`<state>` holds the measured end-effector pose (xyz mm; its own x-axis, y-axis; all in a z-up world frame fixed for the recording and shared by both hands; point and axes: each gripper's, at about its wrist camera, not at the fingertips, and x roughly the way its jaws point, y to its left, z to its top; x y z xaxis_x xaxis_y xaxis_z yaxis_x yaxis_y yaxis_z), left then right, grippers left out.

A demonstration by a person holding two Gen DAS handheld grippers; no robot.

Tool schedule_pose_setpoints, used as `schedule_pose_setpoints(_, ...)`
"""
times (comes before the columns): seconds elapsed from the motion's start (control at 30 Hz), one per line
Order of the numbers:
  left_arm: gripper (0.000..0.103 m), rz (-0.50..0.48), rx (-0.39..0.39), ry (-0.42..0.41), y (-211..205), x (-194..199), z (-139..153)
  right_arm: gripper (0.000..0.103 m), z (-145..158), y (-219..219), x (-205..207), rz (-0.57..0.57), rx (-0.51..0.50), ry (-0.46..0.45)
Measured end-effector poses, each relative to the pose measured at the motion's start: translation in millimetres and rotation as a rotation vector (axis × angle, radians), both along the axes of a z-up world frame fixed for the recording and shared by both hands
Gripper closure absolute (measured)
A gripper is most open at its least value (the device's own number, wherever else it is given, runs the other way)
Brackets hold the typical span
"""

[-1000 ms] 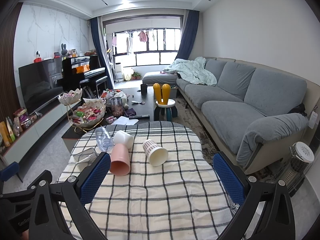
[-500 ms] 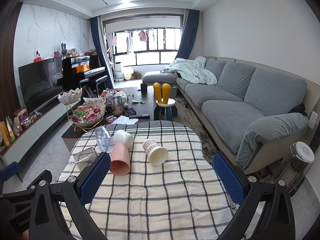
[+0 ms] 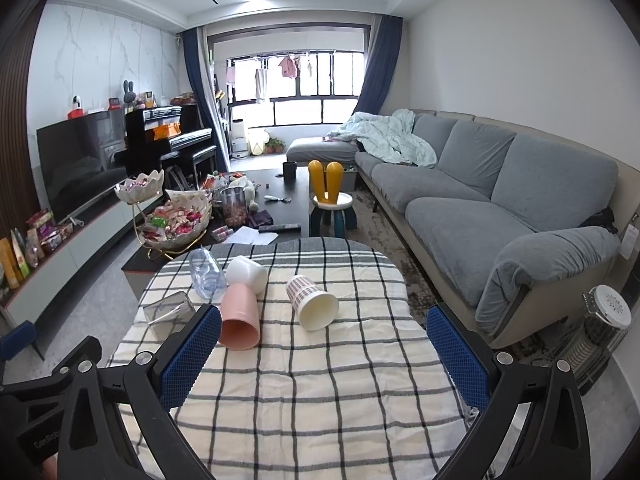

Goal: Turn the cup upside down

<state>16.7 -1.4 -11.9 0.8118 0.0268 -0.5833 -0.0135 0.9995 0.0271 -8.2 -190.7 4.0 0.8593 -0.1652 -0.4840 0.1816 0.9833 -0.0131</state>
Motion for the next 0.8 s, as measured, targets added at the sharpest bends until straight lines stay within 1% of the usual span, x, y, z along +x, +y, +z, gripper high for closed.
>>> schedule_pose_setpoints(0.3, 0.000, 0.026, -0.003, 0.022, -3, 27, -10, 0.000, -3, -7, 28, 0.000, 0.005, 0.040)
schedule_pose_setpoints(0.47, 0.000, 0.041, -0.008, 0.027, -6, 50, -17, 0.000, -9, -13, 55, 0.010, 0.001, 0.066)
schedule_pose_setpoints(0.53, 0.000, 0.046, -0.005, 0.028, -9, 59, -20, 0.000, -13, -16, 75, 0.019, -0.006, 0.083)
schedule_pose_setpoints(0.57, 0.000, 0.050, -0.005, 0.027, -10, 64, -22, 0.000, -13, -16, 75, 0.019, -0.006, 0.083)
schedule_pose_setpoints(0.63, 0.000, 0.058, -0.005, 0.027, -12, 73, -25, 0.000, -18, -17, 88, 0.030, -0.012, 0.093)
schedule_pose_setpoints(0.8, 0.000, 0.092, 0.008, 0.048, -21, 99, -37, 0.000, -34, -21, 128, 0.073, -0.031, 0.153)
